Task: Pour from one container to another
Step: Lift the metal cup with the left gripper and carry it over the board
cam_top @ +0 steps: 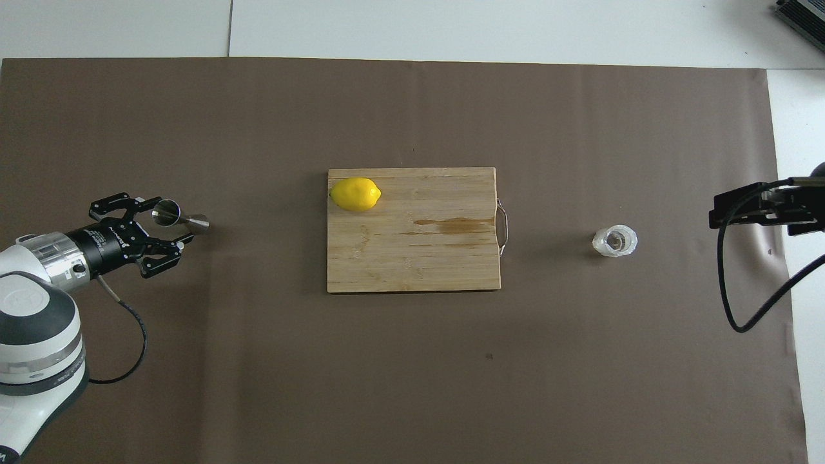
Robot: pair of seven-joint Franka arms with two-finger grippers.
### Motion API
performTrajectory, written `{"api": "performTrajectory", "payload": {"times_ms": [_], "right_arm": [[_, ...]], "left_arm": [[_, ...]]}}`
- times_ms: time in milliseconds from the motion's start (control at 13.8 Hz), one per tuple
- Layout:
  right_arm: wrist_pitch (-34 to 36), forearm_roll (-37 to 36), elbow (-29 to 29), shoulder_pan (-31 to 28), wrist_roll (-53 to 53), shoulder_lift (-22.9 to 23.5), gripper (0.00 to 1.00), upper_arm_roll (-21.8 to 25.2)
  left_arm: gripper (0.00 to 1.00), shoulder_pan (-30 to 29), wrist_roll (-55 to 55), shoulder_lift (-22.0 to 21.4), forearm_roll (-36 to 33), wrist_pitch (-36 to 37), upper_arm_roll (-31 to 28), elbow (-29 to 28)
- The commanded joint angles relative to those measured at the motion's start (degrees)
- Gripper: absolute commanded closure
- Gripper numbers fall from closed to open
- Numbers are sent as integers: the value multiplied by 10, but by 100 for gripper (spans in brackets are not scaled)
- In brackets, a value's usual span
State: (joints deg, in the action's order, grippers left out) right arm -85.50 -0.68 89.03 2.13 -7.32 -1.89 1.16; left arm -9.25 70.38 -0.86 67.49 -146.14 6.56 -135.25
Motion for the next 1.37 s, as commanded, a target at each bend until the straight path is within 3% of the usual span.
{"api": "performTrajectory", "payload": {"times_ms": [0,217,506,940,1301], "right_arm": [[7,4,0,-6,13,-5,0,-4],[7,4,1,-6,13,-5,0,-4],[7,4,0,-6,13,-5,0,-4],[7,4,0,-6,13,-5,0,-4],[7,4,1,-6,13,-5,0,-4]], "left_arm": [[13,10,5,-5,12,-13,-6,-10],[16,8,5,-5,12,-14,-6,-10],[40,9,5,-4,12,-14,-6,-9],[100,9,5,-4,12,-13,-6,-6],[100,9,26,6,11,34,-7,38]]}}
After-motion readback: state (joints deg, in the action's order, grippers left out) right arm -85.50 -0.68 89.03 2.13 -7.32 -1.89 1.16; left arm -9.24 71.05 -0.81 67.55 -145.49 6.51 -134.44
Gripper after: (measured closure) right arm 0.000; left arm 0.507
